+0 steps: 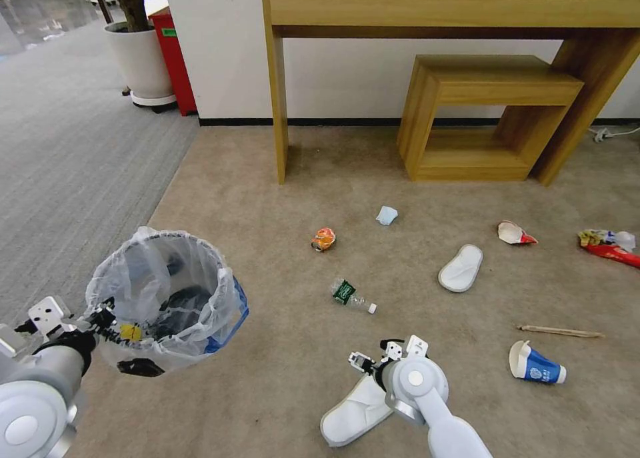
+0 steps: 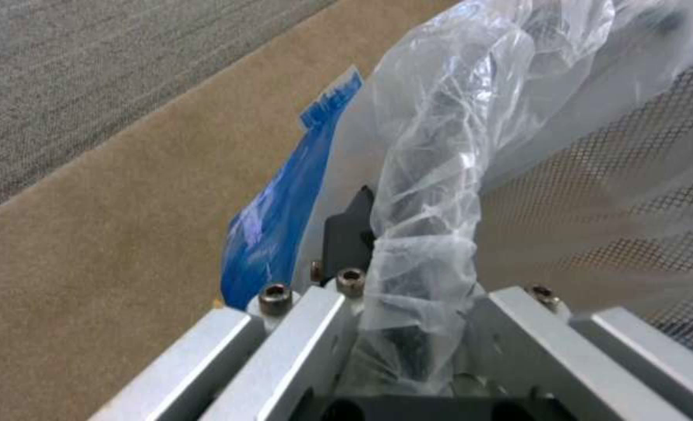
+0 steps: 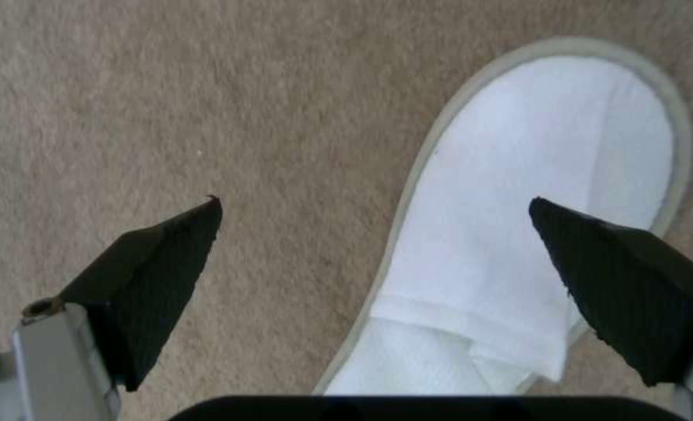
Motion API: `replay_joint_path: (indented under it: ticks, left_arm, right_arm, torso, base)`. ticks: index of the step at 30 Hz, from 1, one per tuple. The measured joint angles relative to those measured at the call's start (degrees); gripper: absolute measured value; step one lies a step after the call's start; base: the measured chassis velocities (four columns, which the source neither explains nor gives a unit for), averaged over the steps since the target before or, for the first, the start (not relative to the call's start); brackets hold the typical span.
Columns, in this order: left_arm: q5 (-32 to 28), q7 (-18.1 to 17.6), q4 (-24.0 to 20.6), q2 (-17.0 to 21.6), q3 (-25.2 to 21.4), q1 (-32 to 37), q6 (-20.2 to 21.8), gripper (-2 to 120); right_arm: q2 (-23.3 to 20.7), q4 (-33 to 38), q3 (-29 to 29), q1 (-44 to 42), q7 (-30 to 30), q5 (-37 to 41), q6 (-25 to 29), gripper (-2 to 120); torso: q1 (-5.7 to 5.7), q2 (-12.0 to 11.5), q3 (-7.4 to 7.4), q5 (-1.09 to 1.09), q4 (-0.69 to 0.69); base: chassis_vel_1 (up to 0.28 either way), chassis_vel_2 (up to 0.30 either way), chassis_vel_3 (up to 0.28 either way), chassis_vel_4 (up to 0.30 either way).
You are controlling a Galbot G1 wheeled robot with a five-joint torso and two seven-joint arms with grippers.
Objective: Pick up the trash bin and place the garbage on the floor into it.
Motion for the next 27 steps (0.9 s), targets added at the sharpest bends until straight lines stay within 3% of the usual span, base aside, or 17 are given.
replay_joint_path:
  ticks: [11, 27]
  left_arm:
    - [0.3, 0.2, 0.4, 0.0, 0.5, -0.4, 0.0, 1]
    - [1.1, 0.4, 0.1, -0.9, 0.6, 0.0, 0.0, 1]
  right_arm:
    - [-1.0, 1.6, 0.7, -1.8, 0.4, -3.8, 0.5, 100]
    - [-0.1, -6.6, -1.4, -1.3, -3.3, -12.1, 1.0, 100]
  torso:
    - [0.0, 0.0, 0.0, 0.0, 0.0]
    - [0.0, 0.0, 0.0, 0.0, 0.0]
  base:
    - [0.0, 0.0, 0.0, 0.0]
    - [0.0, 0.0, 0.0, 0.0]
